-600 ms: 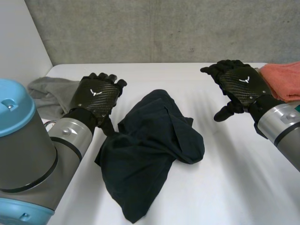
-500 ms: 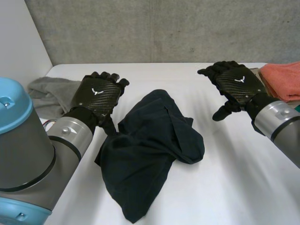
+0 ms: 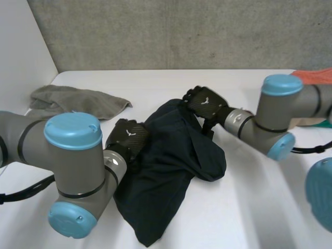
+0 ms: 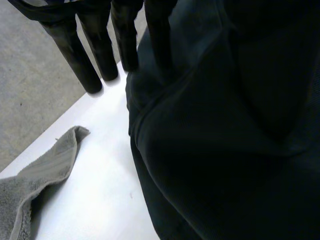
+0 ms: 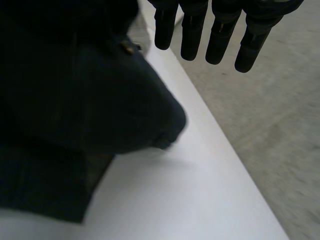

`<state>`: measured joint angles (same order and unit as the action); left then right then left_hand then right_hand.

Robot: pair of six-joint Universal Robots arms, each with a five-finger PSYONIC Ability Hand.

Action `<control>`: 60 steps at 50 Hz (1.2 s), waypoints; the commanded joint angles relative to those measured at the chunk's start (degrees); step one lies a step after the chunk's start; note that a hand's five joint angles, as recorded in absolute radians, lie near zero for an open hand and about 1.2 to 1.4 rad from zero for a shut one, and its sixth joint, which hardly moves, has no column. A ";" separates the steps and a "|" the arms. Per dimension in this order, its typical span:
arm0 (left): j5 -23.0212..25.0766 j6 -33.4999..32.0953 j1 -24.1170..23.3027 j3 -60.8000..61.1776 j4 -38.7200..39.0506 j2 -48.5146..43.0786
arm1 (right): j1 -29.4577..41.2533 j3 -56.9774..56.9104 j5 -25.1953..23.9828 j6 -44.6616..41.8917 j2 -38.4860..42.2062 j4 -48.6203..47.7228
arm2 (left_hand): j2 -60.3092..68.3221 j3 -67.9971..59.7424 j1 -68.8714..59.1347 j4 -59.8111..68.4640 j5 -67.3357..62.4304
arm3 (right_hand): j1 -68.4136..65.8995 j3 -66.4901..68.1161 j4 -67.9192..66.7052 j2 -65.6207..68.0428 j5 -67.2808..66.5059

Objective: Fold the laundry.

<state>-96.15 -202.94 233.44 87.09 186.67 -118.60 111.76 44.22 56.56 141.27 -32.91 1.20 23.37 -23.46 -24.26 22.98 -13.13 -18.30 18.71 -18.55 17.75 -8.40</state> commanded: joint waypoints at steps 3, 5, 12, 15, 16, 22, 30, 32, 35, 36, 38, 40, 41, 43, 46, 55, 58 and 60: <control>-1.32 -0.26 -0.09 -0.17 2.90 1.52 | 3.11 -5.02 -1.19 0.14 6.72 -0.76 | 48.31 -48.22 -47.42 48.70 -48.55 | -26.70 26.28 -26.44 27.25 -26.60; -1.23 -0.17 -0.09 -0.26 3.44 2.49 | 3.20 -5.02 -1.10 0.67 6.29 -0.58 | 54.61 -54.52 -53.72 55.00 -54.85 | -41.42 41.01 -41.17 41.97 -41.32; 0.53 -0.17 -0.53 -2.63 3.53 5.92 | 0.49 -1.51 0.39 7.17 -0.65 4.95 | 56.63 -56.54 -55.74 57.02 -56.87 | -61.70 61.29 -61.45 62.25 -61.60; 1.23 0.00 -0.71 -4.21 2.74 7.68 | -3.03 3.93 2.24 10.42 -7.41 6.98 | 56.63 -56.54 -55.74 57.02 -56.87 | -61.70 61.29 -61.45 62.25 -61.60; 1.58 0.09 -0.79 -4.65 2.47 8.12 | -3.99 5.60 2.85 11.12 -9.43 6.98 | 56.63 -56.54 -55.74 57.02 -56.87 | -61.70 61.29 -61.45 62.25 -61.60; 4.66 3.07 -3.69 -8.16 -1.39 13.56 | -11.37 22.37 5.23 12.62 -31.11 7.59 | 56.63 -56.54 -55.74 57.02 -56.87 | -61.70 61.29 -61.45 62.25 -61.60; 5.80 11.51 -5.37 -9.22 -4.47 18.23 | -14.64 28.73 4.00 16.75 -49.08 9.44 | 56.63 -56.54 -55.74 57.02 -56.87 | -61.70 61.29 -61.45 62.25 -61.60; 6.33 12.65 -5.19 -9.22 -4.47 18.23 | -14.81 28.99 3.47 18.24 -50.40 9.62 | 56.63 -56.54 -55.74 57.02 -56.87 | -61.70 61.29 -61.45 62.25 -61.60; 7.91 13.71 -4.23 -9.49 -4.47 17.01 | -14.55 29.61 2.94 20.88 -50.41 9.62 | 56.63 -56.54 -55.74 57.02 -56.87 | -61.70 61.29 -61.45 62.25 -61.60; 8.61 13.80 -3.53 -9.75 -4.47 14.91 | -14.03 29.87 3.03 21.67 -49.01 9.35 | 56.63 -56.54 -55.74 57.02 -56.87 | -61.70 61.29 -61.45 62.25 -61.60; 9.14 13.71 -2.91 -10.36 -4.04 12.01 | -12.71 29.52 3.56 21.85 -46.47 8.83 | 56.63 -56.54 -55.74 57.02 -56.87 | -61.70 61.29 -61.45 62.25 -61.60; 9.23 13.45 -1.50 -12.38 -3.42 7.09 | -10.43 27.68 6.01 20.80 -42.16 8.12 | 56.63 -56.54 -55.74 57.02 -56.87 | -61.70 61.29 -61.45 62.25 -61.60; 9.14 13.36 -0.98 -13.17 -3.33 5.50 | -9.20 25.85 8.54 19.75 -39.10 7.69 | 56.63 -56.54 -55.74 57.02 -56.87 | -61.70 61.29 -61.45 62.25 -61.60; 8.62 12.40 0.17 -16.15 -3.33 0.49 | -7.88 23.64 11.37 18.95 -35.40 7.33 | 56.63 -56.54 -55.74 57.02 -56.87 | -61.70 61.29 -61.45 62.25 -61.60; 7.65 10.20 1.92 -21.25 -3.42 -5.92 | -4.89 18.29 16.56 17.64 -27.49 3.56 | 53.46 -53.38 -52.58 53.85 -53.70 | -61.70 61.29 -61.45 62.25 -61.60; 8.00 6.60 4.04 -34.95 -5.78 -15.60 | 1.35 4.31 25.61 18.42 -5.61 -24.35 | -7.26 7.35 8.15 -6.88 7.02 | -43.86 43.45 -43.61 44.41 -43.76; 4.94 5.19 5.70 -37.95 -7.63 -15.09 | 2.76 1.32 27.63 18.08 -1.64 -32.10 | -13.37 13.46 14.26 -12.98 13.13 | 1.41 -1.82 1.66 -0.86 1.50; 2.30 5.01 6.67 -38.66 -8.95 -13.86 | 2.94 -0.27 28.95 17.90 -0.66 -34.50 | -13.37 13.46 14.26 -12.98 13.13 | 8.30 -8.71 8.55 -7.75 8.40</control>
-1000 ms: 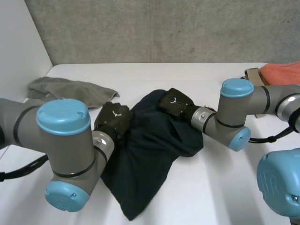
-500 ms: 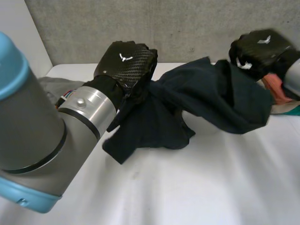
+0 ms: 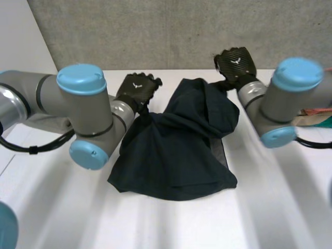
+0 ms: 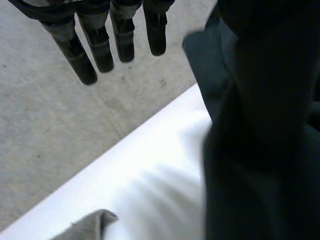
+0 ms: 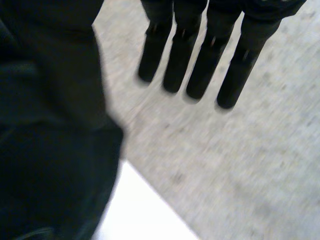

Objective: Fold the laundry.

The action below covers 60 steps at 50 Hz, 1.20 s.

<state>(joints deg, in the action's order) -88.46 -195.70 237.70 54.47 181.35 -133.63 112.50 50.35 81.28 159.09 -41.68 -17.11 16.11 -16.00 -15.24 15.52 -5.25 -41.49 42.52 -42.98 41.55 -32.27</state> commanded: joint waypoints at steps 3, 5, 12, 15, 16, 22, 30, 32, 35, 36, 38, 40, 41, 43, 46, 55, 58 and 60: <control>-8.57 -1.88 3.91 -6.04 -5.74 4.86 | 2.11 -8.68 7.04 -0.19 7.23 -14.36 | -6.11 6.00 5.24 -5.52 5.25 | 31.49 -32.52 32.98 -31.55 32.27; -7.96 -1.35 4.78 -5.34 -6.79 7.49 | 2.11 -9.21 7.75 0.07 4.87 -9.46 | -6.11 6.00 5.24 -5.52 5.25 | 31.49 -32.52 32.98 -31.55 32.27; -4.88 -0.65 6.37 2.47 -10.40 15.32 | 1.58 -7.90 6.52 -0.27 -4.19 8.21 | -6.11 6.00 5.24 -5.52 5.25 | 31.49 -32.52 32.98 -31.55 32.27; -4.79 -1.00 6.90 8.45 -11.72 19.71 | 0.62 -5.62 6.17 -0.71 -9.46 18.14 | -6.11 6.00 5.24 -5.52 5.25 | 31.49 -32.52 32.98 -31.55 32.27; -4.79 -1.08 7.07 10.03 -11.98 20.77 | 0.35 -4.91 6.00 -0.80 -10.78 20.34 | -6.11 6.00 5.24 -5.52 5.25 | 31.49 -32.52 32.98 -31.55 32.27; -4.00 -1.53 10.67 23.30 -13.65 28.68 | -2.02 5.18 2.57 -3.61 -20.27 35.82 | -6.11 6.00 5.24 -5.52 5.25 | 31.49 -32.52 32.98 -31.55 32.27; 4.25 -1.44 16.56 36.75 -18.40 33.52 | -4.13 25.39 -6.39 -9.06 -29.86 40.41 | -1.54 1.44 0.67 -0.95 0.68 | 16.03 -17.06 17.52 -16.09 16.81; 7.41 -1.79 17.79 38.86 -18.93 33.43 | -4.05 29.44 -8.23 -10.29 -31.09 39.09 | 1.82 -1.93 -2.69 2.41 -2.68 | 11.33 -12.36 12.81 -11.38 12.11; 11.98 -2.05 19.81 41.86 -19.19 32.82 | -3.35 37.09 -11.05 -12.22 -32.59 35.14 | 4.03 -4.13 -4.90 4.62 -4.88 | 9.45 -10.48 10.94 -9.51 10.23; 13.82 -2.23 20.52 43.17 -19.02 31.78 | -3.08 38.67 -11.40 -12.40 -32.76 33.74 | 4.03 -4.13 -4.90 4.62 -4.88 | 9.45 -10.48 10.94 -9.51 10.23; 15.07 -2.40 21.22 43.62 -18.67 30.28 | -1.94 43.42 -11.76 -13.37 -32.77 28.82 | 3.86 -3.96 -4.73 4.45 -4.72 | 9.62 -10.65 11.11 -9.68 10.40; 16.47 -2.75 21.84 43.45 -18.14 27.91 | -0.89 47.01 -11.58 -13.72 -32.33 23.22 | 3.69 -3.80 -4.56 4.28 -4.55 | 11.29 -12.32 12.78 -11.35 12.07; 16.83 -2.67 21.84 43.36 -17.96 27.11 | -0.62 47.99 -11.50 -13.72 -32.06 21.26 | 3.69 -3.80 -4.56 4.28 -4.55 | 11.63 -12.66 13.12 -11.69 12.41; 17.53 -2.58 21.67 43.09 -17.70 25.80 | -0.18 49.66 -11.41 -13.64 -31.54 17.57 | 3.52 -3.63 -4.39 4.11 -4.38 | 11.64 -12.67 13.13 -11.70 12.42; 18.67 -2.58 20.79 42.48 -16.56 23.60 | 0.52 52.04 -11.06 -13.55 -30.04 10.89 | 2.18 -2.29 -3.05 2.77 -3.04 | 11.97 -13.00 13.46 -12.03 12.75; 15.69 -0.39 14.74 39.32 -10.23 19.64 | 1.32 53.01 -8.42 -13.63 -24.33 -0.89 | 1.67 -1.77 -2.54 2.26 -2.53 | -11.13 10.10 -9.64 11.07 -10.35; 14.02 -0.30 12.62 38.35 -9.79 18.67 | 1.14 52.49 -7.81 -13.28 -24.24 -2.13 | 7.36 -7.46 -8.23 7.95 -8.22 | -38.41 37.38 -36.92 38.35 -37.63; 12.18 -0.21 10.77 37.21 -8.91 17.79 | 0.62 52.13 -7.28 -12.41 -24.85 -2.49 | 22.63 -22.74 -23.50 23.22 -23.49 | -38.51 37.48 -37.02 38.45 -37.73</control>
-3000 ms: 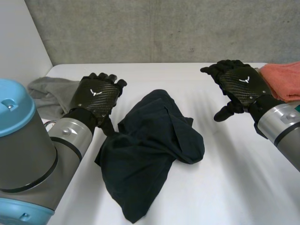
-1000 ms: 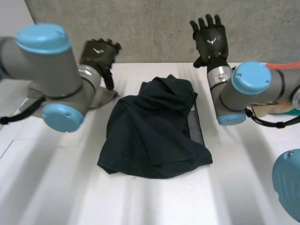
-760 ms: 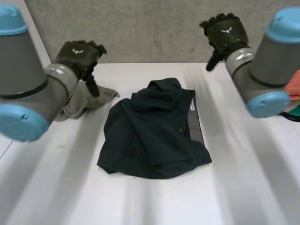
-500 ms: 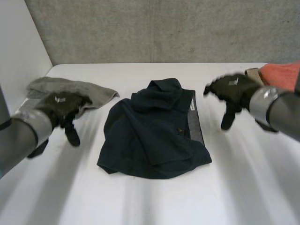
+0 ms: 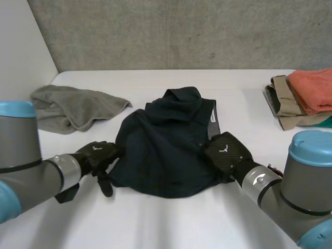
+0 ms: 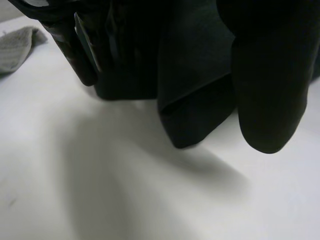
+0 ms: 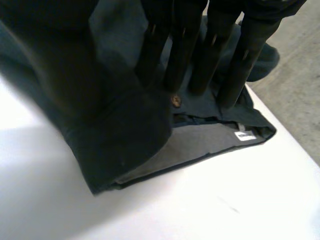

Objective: Fold the laundry.

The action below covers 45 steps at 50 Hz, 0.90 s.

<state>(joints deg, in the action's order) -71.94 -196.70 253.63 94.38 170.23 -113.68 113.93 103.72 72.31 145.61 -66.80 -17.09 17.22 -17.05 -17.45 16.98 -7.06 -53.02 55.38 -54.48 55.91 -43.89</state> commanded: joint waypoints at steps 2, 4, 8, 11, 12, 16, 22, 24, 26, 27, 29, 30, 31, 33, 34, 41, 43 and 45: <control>-5.66 0.62 -6.31 -3.32 3.00 -2.33 | -1.16 -1.24 1.96 1.96 -0.69 -2.51 | 40.83 -41.00 -40.60 41.07 -40.99 | -26.98 24.62 -25.52 24.09 -26.11; -7.86 0.62 -7.71 -4.20 4.66 -2.42 | -2.47 -1.24 2.13 3.63 -3.59 -2.42 | 62.73 -62.90 -62.51 62.98 -62.90 | -26.98 24.62 -25.52 24.09 -26.11; -11.46 -0.08 -10.26 -5.96 6.34 -1.55 | -4.06 -1.94 2.22 5.47 -8.34 -1.72 | 62.78 -62.95 -62.55 63.02 -62.94 | -26.98 24.62 -25.52 24.09 -26.11; -13.92 -1.92 -12.28 -8.06 5.82 1.95 | -4.67 -3.87 2.31 6.18 -11.41 0.12 | 62.78 -62.95 -62.55 63.02 -62.94 | -26.98 24.62 -25.52 24.09 -26.11; -14.54 -2.45 -12.63 -8.68 5.64 3.89 | -4.85 -4.40 2.40 6.18 -12.38 1.09 | 62.78 -62.95 -62.55 63.02 -62.94 | -26.98 24.62 -25.52 24.09 -26.11; -16.91 -4.92 -12.90 -12.11 3.62 14.52 | -6.61 -9.14 2.66 6.44 -17.39 6.36 | 62.78 -62.95 -62.55 63.02 -62.94 | -26.98 24.62 -25.52 24.09 -26.11; -15.78 -5.45 -13.25 -21.32 -2.34 27.53 | -8.80 -20.98 2.22 8.98 -23.36 15.23 | 62.78 -62.95 -62.55 63.02 -62.94 | -26.98 24.62 -25.52 24.09 -26.11; -15.60 -5.27 -13.17 -23.88 -4.02 29.04 | -9.07 -24.34 2.22 9.61 -23.64 17.43 | 62.78 -62.95 -62.55 63.02 -62.94 | -26.98 24.62 -25.52 24.09 -26.11; -15.60 -5.18 -12.99 -27.73 -5.95 28.78 | -9.25 -28.98 2.13 10.13 -23.03 20.67 | 62.78 -62.95 -62.55 63.02 -62.94 | -26.98 24.62 -25.52 24.09 -26.11; -15.60 -5.10 -12.99 -28.98 -6.57 28.34 | -9.25 -30.41 2.05 10.14 -22.59 21.74 | 62.78 -62.95 -62.55 63.02 -62.94 | -26.98 24.62 -25.52 24.09 -26.11; -15.86 -5.01 -12.73 -31.09 -7.45 26.85 | -9.42 -33.05 1.78 10.49 -21.27 23.50 | 62.78 -62.95 -62.55 63.02 -62.94 | -26.98 24.62 -25.52 24.09 -26.11; -16.04 -5.01 -12.55 -32.93 -8.50 25.19 | -9.42 -35.06 1.52 10.49 -19.61 24.99 | 62.78 -62.95 -62.55 63.02 -62.94 | -26.98 24.62 -25.52 24.09 -26.11; -16.13 -5.01 -12.46 -33.73 -9.03 24.13 | -9.42 -36.04 1.43 10.40 -18.55 25.52 | 62.78 -62.95 -62.55 63.02 -62.94 | -26.98 24.62 -25.52 24.09 -26.11; -16.04 -5.01 -12.38 -35.39 -10.61 20.28 | -9.07 -38.32 1.34 10.14 -15.22 27.10 | 62.78 -62.95 -62.55 63.02 -62.94 | -26.98 24.62 -25.52 24.09 -26.11; -16.04 -5.09 -12.37 -35.67 -11.06 18.86 | -8.98 -38.85 1.34 10.05 -14.07 27.46 | 62.78 -62.95 -62.55 63.02 -62.94 | -26.98 24.62 -25.52 24.09 -26.11; -15.51 -5.36 -12.29 -38.83 -10.80 5.42 | -6.53 -40.96 2.66 8.38 -2.82 26.68 | 62.78 -62.95 -62.55 63.02 -62.94 | -26.98 24.62 -25.52 24.09 -26.11; -14.99 -5.53 -11.85 -40.84 -9.40 2.08 | -6.09 -42.37 3.62 7.94 -0.27 25.36 | 62.78 -62.95 -62.55 63.02 -62.94 | -26.98 24.62 -25.52 24.09 -26.11; -14.02 -5.27 -10.62 -46.02 -6.94 -1.88 | -5.21 -45.61 5.99 7.32 3.42 22.55 | 62.78 -62.95 -62.55 63.02 -62.94 | -26.98 24.62 -25.52 24.09 -26.11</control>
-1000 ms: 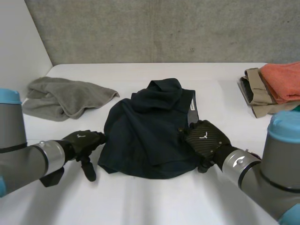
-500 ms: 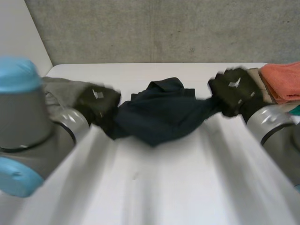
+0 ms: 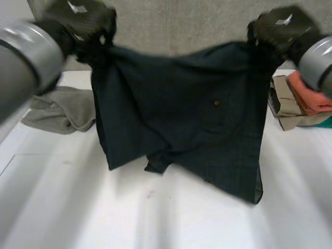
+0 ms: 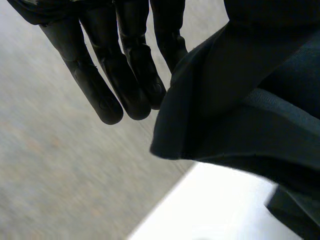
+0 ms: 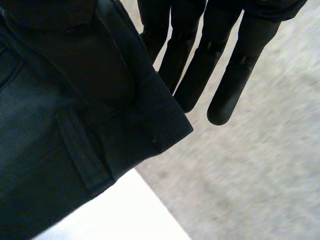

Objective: Fold the laundry.

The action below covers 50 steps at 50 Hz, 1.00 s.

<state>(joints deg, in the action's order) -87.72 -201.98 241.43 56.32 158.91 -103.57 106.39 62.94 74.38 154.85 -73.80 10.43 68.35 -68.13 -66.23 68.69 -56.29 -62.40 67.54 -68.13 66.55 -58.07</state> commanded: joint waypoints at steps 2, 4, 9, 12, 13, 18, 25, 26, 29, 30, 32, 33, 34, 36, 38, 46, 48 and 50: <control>2.38 0.01 2.20 -12.27 6.23 -13.76 | 3.20 -7.73 6.03 -2.18 12.18 -7.69 | 11.65 -11.87 -13.77 11.31 -13.71 | -17.60 12.46 -11.87 13.45 -11.93; 3.08 0.36 2.90 -19.30 9.65 -14.03 | 4.26 -13.00 9.37 -2.01 13.76 -12.87 | 11.65 -11.87 -13.77 11.31 -13.71 | -17.60 12.46 -11.87 13.45 -11.93; 2.73 1.85 3.26 -30.73 17.39 -11.14 | 5.23 -20.92 14.56 0.36 12.63 -26.31 | 11.65 -11.87 -13.77 11.31 -13.71 | -17.60 12.46 -11.87 13.45 -11.93; 2.03 2.91 3.17 -33.64 20.03 -9.38 | 6.02 -21.64 15.27 3.35 10.61 -33.62 | 11.65 -11.87 -13.77 11.31 -13.71 | -17.60 12.46 -11.87 13.45 -11.93; 1.94 3.08 3.08 -33.65 20.21 -8.94 | 6.37 -21.46 15.10 3.96 10.17 -34.68 | 11.65 -11.87 -13.77 11.31 -13.71 | -17.60 12.46 -11.87 13.45 -11.93; 1.59 3.08 3.70 -29.71 19.07 -8.14 | 7.16 -18.57 12.46 4.67 8.93 -33.64 | 11.65 -11.87 -13.77 11.31 -13.71 | -17.60 12.46 -11.87 13.45 -11.93; 0.54 2.64 4.93 -9.85 16.61 -5.95 | 6.99 -10.66 9.91 4.23 8.93 -28.01 | 11.65 -11.87 -13.77 11.31 -13.71 | -17.60 12.46 -11.87 13.45 -11.93; 0.54 2.56 5.10 -4.61 16.61 -4.90 | 6.81 -7.78 9.21 4.06 8.93 -26.27 | 11.65 -11.87 -13.77 11.31 -13.71 | -17.60 12.46 -11.87 13.45 -11.93; 0.80 2.12 4.93 3.41 16.61 -3.05 | 6.72 -2.41 7.80 3.53 8.93 -23.79 | 11.65 -11.87 -13.77 11.31 -13.71 | -17.60 12.46 -11.87 13.45 -11.93; 1.06 1.51 4.67 8.40 16.61 -2.35 | 6.72 1.61 6.76 2.92 8.93 -22.66 | 11.65 -11.87 -13.77 11.31 -13.71 | -17.60 12.46 -11.87 13.45 -11.93; 1.41 0.71 4.23 13.35 16.70 -1.82 | 6.81 5.94 5.78 1.78 9.11 -21.77 | 11.65 -11.87 -13.77 11.31 -13.71 | -17.60 12.46 -11.87 13.45 -11.93; 1.85 -0.33 3.62 17.81 16.70 -1.81 | 6.72 10.22 5.00 0.29 9.28 -21.16 | 11.65 -11.87 -13.77 11.31 -13.71 | -17.60 12.46 -11.87 13.45 -11.93; 2.11 -0.95 3.35 19.94 16.70 -1.81 | 6.64 12.36 4.64 -0.59 9.46 -21.06 | 11.65 -11.87 -13.77 11.31 -13.71 | -17.60 12.46 -11.87 13.45 -11.93; 2.47 -2.18 2.82 23.55 16.70 -2.08 | 6.46 16.40 4.02 -2.53 9.81 -21.06 | 11.65 -11.87 -13.77 11.31 -13.71 | -17.60 12.46 -11.87 13.45 -11.93; 2.73 -3.94 2.56 28.83 16.35 -2.34 | 5.85 21.59 3.76 -5.87 10.08 -20.98 | 11.65 -11.87 -13.77 11.31 -13.71 | -17.60 12.46 -11.87 13.45 -11.93; 3.17 -7.46 1.59 37.54 12.40 -1.20 | 4.17 31.35 4.02 -15.27 6.31 -17.12 | 11.65 -11.87 -13.77 11.31 -13.71 | -17.60 12.46 -11.87 13.45 -11.93; 3.26 -8.08 0.71 38.77 8.12 1.16 | 3.74 32.41 4.02 -16.77 3.94 -14.22 | 11.65 -11.87 -13.77 11.31 -13.71 | -17.60 12.46 -11.87 13.45 -11.93; 3.26 -8.25 -0.08 39.65 4.06 2.66 | 2.42 33.91 3.67 -19.32 -0.28 -8.17 | 11.65 -11.87 -13.77 11.31 -13.71 | -17.60 12.46 -11.87 13.45 -11.93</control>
<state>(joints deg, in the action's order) -84.45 -209.20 242.97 93.61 171.66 -104.55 110.64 93.60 78.08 140.65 -66.91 -6.99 68.47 -68.27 -66.23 68.73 -56.30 -62.99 67.71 -68.43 66.69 -58.20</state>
